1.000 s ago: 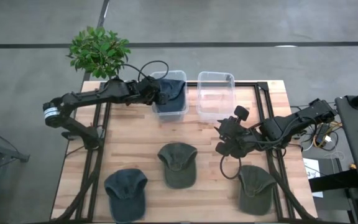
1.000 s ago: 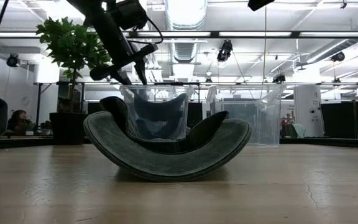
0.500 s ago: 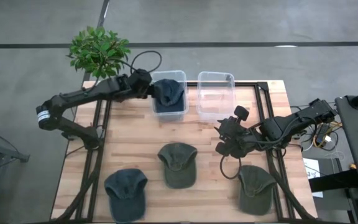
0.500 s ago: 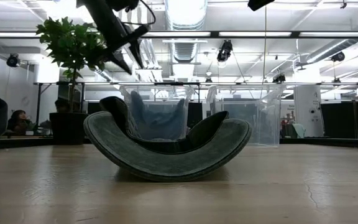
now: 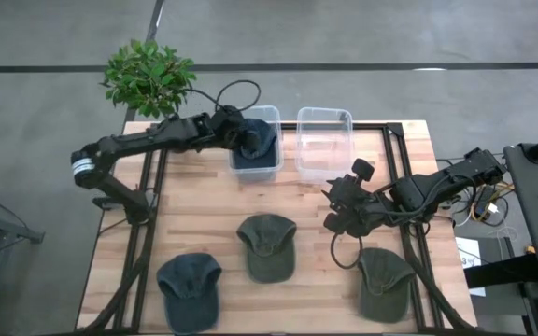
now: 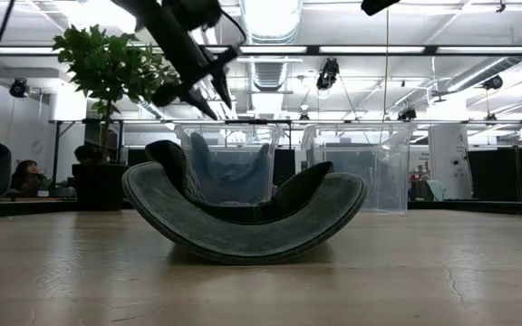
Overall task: Pick & Place hat
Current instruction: Put the blue cap into the left transparent bin
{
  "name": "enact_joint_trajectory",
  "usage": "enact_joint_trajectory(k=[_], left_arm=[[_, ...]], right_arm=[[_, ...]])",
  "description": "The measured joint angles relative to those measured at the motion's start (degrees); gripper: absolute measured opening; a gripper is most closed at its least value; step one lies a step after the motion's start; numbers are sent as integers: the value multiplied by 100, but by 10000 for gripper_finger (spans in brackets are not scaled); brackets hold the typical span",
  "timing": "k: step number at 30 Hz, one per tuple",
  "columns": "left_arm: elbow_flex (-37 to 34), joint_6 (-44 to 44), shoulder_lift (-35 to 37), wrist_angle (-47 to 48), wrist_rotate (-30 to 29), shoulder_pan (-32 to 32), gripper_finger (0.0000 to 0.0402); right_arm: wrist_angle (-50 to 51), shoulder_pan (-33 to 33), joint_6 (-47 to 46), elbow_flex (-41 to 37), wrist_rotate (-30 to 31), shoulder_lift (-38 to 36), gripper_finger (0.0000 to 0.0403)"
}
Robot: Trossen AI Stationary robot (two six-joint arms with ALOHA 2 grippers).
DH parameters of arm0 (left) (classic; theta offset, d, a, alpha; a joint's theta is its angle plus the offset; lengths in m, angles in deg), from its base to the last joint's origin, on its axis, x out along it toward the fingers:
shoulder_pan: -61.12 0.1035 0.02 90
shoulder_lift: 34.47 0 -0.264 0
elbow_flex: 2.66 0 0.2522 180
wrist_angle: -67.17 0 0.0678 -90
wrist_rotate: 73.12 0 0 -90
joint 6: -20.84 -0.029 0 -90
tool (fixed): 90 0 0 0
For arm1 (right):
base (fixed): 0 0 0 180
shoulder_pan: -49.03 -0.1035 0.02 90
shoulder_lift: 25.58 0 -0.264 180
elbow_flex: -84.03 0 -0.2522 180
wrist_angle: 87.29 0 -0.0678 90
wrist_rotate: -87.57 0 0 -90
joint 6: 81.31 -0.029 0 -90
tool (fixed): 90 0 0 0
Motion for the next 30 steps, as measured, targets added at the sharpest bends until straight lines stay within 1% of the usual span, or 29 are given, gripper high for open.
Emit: enact_joint_trajectory(k=[4,7,9,13,15,18,22,24,26,28,30], left_arm=[[299,-78,-478,-13,0,7,172],[724,-279,-893,220,64,5,172],[1088,-427,-1194,619,62,23,172],[1863,-690,-1754,1703,-31,55,172],[2210,-767,-1963,2259,-249,55,172],[2567,-837,-2127,2735,-462,62,172],[2681,-804,-2032,2800,-452,8,172],[2716,-682,-1846,3057,-250,-114,172],[2710,-571,-1538,3414,-87,-369,172],[2678,-319,-1187,3925,-87,-772,172],[2666,127,-877,4573,-192,-1239,172]], right_arm=[[2,0,-15,0,0,0,123],[1,0,-15,0,0,0,123],[2,0,-15,0,0,0,123],[5,0,-15,0,-2,0,123],[4,0,-15,0,-2,0,123],[7,0,-15,0,-5,0,123],[7,0,-15,0,-7,0,123],[13,0,-15,0,-16,0,123],[15,0,-15,2,-70,0,123],[22,0,-13,2,-105,0,123],[28,0,-13,2,-107,0,123]])
